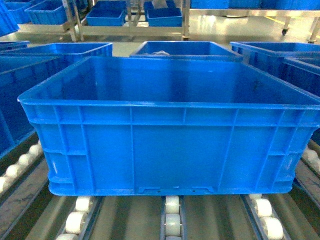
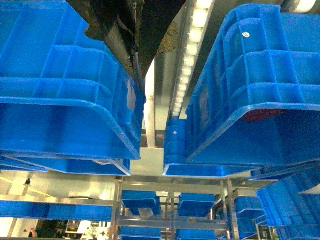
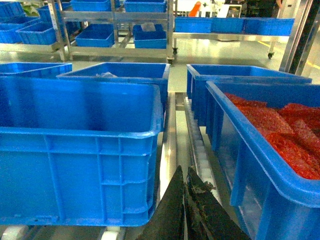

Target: Place box next to blue box on left shelf

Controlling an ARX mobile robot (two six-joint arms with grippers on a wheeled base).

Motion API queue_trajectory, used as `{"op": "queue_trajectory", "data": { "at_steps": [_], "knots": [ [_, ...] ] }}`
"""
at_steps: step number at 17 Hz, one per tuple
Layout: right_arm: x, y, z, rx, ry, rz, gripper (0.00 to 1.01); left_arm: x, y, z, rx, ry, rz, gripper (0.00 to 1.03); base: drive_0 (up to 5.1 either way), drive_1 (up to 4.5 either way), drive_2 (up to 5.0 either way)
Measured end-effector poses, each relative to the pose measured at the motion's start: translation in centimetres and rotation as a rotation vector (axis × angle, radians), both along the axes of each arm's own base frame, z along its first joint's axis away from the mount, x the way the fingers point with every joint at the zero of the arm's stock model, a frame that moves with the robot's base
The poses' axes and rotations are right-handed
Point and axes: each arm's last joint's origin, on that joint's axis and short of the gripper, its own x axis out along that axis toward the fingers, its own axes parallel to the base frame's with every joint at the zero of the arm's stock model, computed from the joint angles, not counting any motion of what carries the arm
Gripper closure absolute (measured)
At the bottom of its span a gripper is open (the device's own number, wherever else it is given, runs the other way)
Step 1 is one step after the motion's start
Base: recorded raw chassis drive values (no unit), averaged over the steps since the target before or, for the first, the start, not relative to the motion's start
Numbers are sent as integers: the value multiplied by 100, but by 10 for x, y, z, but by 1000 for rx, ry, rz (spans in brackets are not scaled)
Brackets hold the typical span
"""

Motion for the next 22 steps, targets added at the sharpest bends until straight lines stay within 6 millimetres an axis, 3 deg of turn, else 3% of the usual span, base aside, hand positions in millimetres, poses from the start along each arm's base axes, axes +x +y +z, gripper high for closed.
{"op": "queue_trajectory", "data": {
  "at_steps": [19, 20, 22],
  "knots": [
    [-25, 0, -3, 0, 5, 0, 100, -23, 0, -4, 5, 16, 2, 101, 0, 0, 0],
    [-25, 0, -3, -1, 5, 0, 99, -23, 0, -4, 5, 16, 2, 97, 0, 0, 0],
    [-25, 0, -3, -1, 5, 0, 75, -23, 0, -4, 5, 16, 2, 70, 0, 0, 0]
  ]
}}
